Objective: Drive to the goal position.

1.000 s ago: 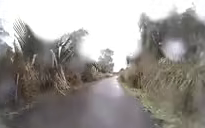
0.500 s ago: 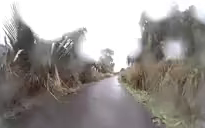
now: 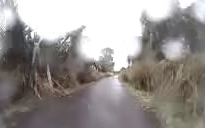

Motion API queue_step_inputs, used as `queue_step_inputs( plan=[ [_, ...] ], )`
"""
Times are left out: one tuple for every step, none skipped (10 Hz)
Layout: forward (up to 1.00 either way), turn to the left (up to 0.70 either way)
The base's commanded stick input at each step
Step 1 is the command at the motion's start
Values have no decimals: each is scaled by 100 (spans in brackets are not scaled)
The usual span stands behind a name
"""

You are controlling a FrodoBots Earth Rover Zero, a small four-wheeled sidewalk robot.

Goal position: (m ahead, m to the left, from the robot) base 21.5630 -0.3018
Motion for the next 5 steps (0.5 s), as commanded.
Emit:
queue_step_inputs(
  plan=[
    [85,0],
    [85,0],
    [85,0],
    [85,0],
    [85,0]
  ],
)
